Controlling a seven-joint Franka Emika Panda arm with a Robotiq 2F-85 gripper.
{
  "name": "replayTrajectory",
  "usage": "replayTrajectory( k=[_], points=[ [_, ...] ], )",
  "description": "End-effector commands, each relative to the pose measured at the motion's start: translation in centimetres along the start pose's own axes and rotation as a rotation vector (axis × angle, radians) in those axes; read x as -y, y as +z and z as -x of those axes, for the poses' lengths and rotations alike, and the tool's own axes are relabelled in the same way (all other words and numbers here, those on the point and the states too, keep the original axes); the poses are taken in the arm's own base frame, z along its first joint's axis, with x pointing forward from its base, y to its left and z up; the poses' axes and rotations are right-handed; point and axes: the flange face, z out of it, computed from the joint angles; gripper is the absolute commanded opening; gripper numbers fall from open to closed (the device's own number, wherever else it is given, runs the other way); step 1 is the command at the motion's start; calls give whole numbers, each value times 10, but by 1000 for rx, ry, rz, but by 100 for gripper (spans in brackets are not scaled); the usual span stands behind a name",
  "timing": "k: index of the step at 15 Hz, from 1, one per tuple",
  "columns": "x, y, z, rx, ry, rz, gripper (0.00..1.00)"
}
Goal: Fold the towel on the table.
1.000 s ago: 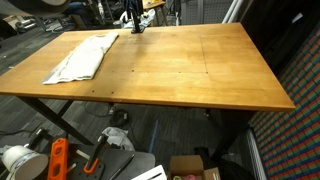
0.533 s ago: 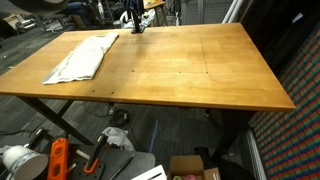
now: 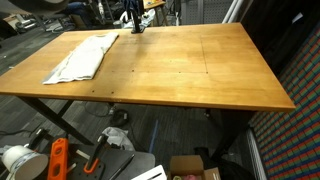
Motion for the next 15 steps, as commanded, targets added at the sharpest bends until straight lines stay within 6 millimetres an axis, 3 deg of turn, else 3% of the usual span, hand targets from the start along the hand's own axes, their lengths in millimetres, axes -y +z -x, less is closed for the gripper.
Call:
replayTrajectory(
  k=[1, 5, 10, 15],
  points=[
    [0, 0, 0, 0, 0, 0, 100],
    [0, 0, 0, 0, 0, 0, 100],
    [30, -6, 18, 10, -102, -75, 100],
    [65, -10, 51, 51, -283, -110, 100]
  ],
)
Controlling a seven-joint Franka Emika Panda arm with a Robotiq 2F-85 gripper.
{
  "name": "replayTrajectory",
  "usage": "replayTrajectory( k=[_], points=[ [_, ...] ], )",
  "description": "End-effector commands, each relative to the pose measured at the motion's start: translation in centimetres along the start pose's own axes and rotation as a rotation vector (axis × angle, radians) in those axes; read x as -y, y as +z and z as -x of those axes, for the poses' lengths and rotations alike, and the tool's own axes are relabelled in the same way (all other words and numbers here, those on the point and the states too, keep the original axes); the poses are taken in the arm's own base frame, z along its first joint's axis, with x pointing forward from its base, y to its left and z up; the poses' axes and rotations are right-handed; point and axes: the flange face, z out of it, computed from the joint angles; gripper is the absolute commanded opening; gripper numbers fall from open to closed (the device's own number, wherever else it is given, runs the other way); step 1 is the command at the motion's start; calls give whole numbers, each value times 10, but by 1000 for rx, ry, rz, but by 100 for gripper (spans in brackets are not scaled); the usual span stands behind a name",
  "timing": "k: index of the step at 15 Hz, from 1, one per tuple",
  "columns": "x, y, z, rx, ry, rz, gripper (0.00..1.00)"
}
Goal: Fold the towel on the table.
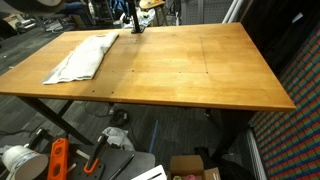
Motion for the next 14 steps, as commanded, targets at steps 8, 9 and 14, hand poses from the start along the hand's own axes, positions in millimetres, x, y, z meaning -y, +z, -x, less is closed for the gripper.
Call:
replayTrajectory(
  k=[8, 9, 14],
  points=[
    [66, -3, 67, -58, -442, 178, 100],
    [73, -1, 76, -68, -479, 212, 100],
    [92, 15, 142, 34, -660, 354, 100]
  ],
)
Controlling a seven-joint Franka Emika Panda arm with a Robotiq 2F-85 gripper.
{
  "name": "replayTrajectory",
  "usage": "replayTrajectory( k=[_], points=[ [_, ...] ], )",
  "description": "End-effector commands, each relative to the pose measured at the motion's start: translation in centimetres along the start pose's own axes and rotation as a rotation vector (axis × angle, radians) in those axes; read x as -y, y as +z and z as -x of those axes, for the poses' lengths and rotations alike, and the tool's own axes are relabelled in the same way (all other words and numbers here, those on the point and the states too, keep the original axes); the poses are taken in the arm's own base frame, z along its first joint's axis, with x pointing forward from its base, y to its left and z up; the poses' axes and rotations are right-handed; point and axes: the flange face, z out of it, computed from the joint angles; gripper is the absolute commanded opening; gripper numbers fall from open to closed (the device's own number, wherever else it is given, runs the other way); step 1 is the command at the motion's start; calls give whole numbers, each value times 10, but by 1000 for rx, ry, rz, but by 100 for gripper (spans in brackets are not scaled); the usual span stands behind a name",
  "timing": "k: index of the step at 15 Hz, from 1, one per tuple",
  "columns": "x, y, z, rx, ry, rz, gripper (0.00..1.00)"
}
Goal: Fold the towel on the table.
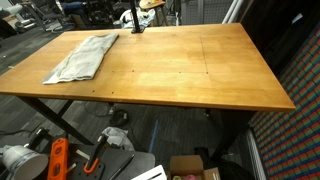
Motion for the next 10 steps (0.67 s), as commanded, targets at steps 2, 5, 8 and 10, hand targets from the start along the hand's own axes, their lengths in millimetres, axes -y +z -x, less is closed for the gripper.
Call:
replayTrajectory(
  k=[2, 5, 8, 10],
  points=[
    [35, -5, 64, 149, -174, 34, 100],
    [60, 0, 98, 197, -244, -1, 100],
    [78, -2, 119, 128, -190, -94, 100],
    [86, -4, 133, 79, -111, -199, 100]
  ],
)
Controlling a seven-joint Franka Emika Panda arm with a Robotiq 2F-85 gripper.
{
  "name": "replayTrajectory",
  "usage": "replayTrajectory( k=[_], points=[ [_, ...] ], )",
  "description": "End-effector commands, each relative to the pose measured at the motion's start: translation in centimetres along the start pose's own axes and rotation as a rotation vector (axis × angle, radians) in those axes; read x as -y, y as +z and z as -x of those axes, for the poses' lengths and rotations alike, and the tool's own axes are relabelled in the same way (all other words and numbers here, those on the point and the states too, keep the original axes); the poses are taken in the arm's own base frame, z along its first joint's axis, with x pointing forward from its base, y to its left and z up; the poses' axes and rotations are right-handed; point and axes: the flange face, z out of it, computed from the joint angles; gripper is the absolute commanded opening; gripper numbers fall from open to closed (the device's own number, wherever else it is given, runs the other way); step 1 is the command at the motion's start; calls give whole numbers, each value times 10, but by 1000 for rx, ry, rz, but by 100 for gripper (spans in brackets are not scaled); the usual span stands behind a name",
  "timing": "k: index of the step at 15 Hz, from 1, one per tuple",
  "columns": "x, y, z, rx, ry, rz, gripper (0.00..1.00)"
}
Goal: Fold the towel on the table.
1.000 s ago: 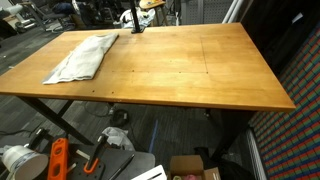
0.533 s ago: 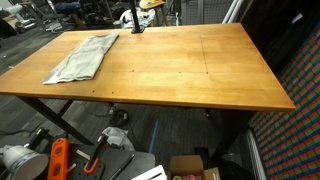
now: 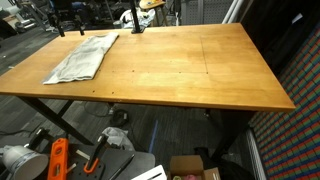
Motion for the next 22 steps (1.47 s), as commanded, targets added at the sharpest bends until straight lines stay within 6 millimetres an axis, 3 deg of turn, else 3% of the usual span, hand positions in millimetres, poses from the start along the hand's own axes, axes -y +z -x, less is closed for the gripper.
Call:
replayTrajectory(
  k=[1, 4, 7, 11, 15, 22],
  points=[
    [12, -3, 38, -113, 94, -140, 100],
    [16, 4, 52, -257, 145, -192, 100],
    [12, 13, 49, -416, 172, -185, 100],
    [11, 46, 48, -555, 115, -82, 100],
    [7, 65, 41, -528, 81, 34, 100],
    [3, 71, 31, -408, 76, 75, 100]
  ],
)
